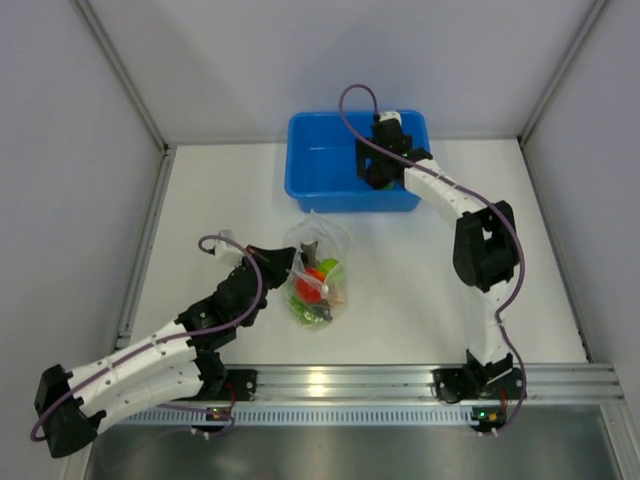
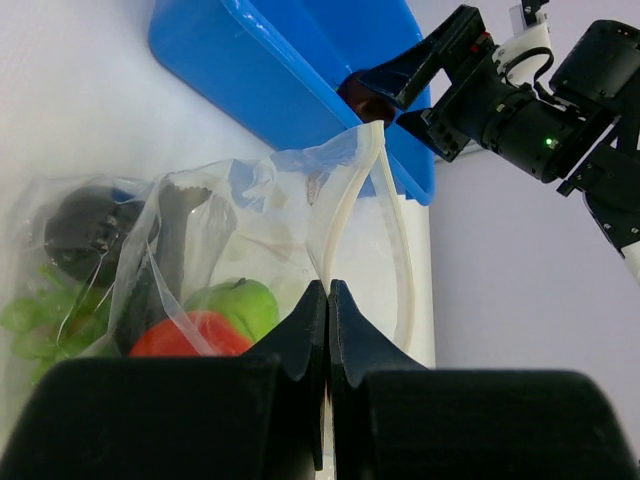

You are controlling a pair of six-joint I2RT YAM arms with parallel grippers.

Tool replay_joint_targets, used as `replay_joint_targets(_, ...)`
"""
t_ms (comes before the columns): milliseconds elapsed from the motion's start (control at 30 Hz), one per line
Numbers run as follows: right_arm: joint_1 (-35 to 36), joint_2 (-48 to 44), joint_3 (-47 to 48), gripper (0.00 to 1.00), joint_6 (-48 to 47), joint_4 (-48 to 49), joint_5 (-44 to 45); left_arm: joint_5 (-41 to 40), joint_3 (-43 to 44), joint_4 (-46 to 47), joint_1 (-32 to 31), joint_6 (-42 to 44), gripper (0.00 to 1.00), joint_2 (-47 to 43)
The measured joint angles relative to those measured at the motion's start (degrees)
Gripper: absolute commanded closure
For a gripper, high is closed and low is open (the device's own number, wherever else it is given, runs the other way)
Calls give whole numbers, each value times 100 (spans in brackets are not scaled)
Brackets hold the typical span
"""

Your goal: Open the zip-top bag and remove the fake food

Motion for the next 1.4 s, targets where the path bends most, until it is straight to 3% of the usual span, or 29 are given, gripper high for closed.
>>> replay_joint_targets(233,-4,-232,-9,0,2,-236,-136,-2,0,-42,7,208,100,-70)
replay_joint_targets(333,-20,-638,-129,19,81,-269,-481,7,4,-74,7,247,100,-70)
replay_joint_targets(433,-15,-1311,-442,29,295,-282,-942,33,31,-116,4,254,100,-70)
replay_joint_targets(567,105,-2332,-970,35,562,-299,-1307,48,111,-127,7,249,100,-68)
replay_joint_targets(833,1475,-3681,-1912,42,949,-428,-1808,201,337,-127,7,219,100,59)
replay_joint_targets(1033,2205,-3777,-2570,48,1397,-385,-1808,426,503,-129,7,179,100,170)
replay_joint_targets(1400,2830,-3060,-3230,44,1996,-155,-1257,632,514,-109,7,55,100,199)
